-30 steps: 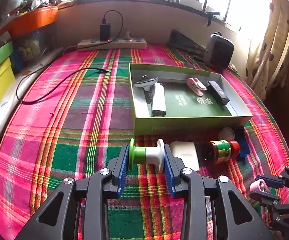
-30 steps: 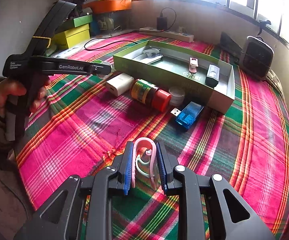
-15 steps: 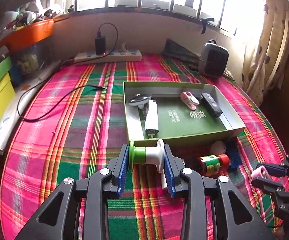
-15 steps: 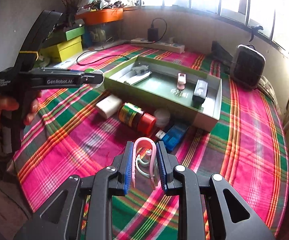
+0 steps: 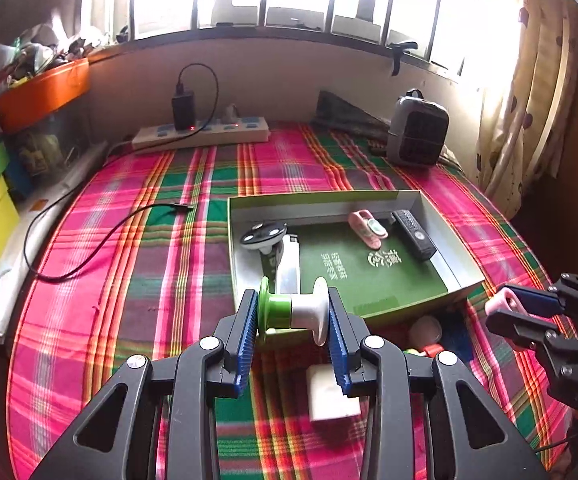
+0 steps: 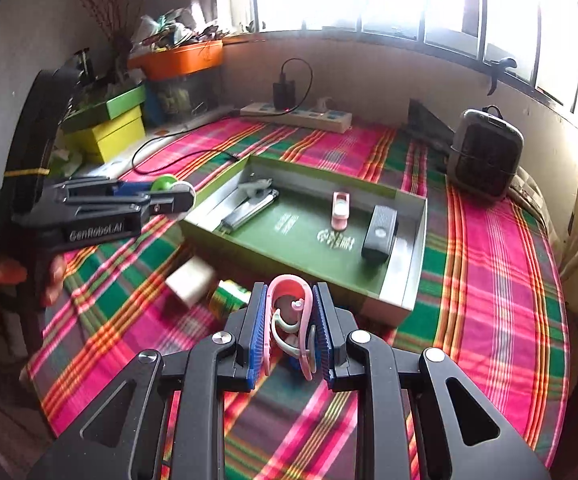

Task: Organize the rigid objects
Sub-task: 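Carry spool in left gripper and ear hook in right gripper into box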

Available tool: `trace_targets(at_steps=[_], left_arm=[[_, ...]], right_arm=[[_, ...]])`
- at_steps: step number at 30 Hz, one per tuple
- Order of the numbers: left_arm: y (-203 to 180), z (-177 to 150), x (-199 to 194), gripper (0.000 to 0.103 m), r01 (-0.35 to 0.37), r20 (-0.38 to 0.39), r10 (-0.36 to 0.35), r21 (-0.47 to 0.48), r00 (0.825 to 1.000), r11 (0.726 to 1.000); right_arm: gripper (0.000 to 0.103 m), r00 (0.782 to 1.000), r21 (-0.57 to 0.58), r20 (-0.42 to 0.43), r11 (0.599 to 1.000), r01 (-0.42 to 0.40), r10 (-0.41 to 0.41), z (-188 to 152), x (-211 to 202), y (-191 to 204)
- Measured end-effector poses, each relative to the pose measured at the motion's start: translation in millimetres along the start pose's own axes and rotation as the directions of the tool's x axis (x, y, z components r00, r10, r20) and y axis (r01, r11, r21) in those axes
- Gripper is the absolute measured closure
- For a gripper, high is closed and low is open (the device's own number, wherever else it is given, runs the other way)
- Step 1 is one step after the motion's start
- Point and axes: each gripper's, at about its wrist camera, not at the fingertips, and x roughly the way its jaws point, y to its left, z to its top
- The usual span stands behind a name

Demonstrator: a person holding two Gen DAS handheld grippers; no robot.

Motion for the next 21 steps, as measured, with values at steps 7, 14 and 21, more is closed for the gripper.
trace_targets(at_steps=[7, 14, 21], left_arm=[[1.2, 12.3, 18.7, 0.071, 0.014, -0.015, -0.014, -0.001, 1.0, 1.0], [3.0, 25.4, 34.9, 0.071, 0.009, -0.021, -0.009, -0.004, 1.0, 1.0], [2.4, 30.3, 50.3, 0.071, 0.011, -0.039, -0.011, -0.001, 0.999, 1.0]], right_arm=[[0.079, 1.0, 0.013, -0.009, 1.0, 0.019, -0.019, 24.4, 19.4, -6.9], [0.079, 1.0, 0.043, -0.016, 0.999, 0.013, -0.012, 54.2, 43.6, -15.9], [0.079, 0.999, 0.074, -0.053, 0.997, 0.006, -0.002, 74.0, 78.8, -20.5]])
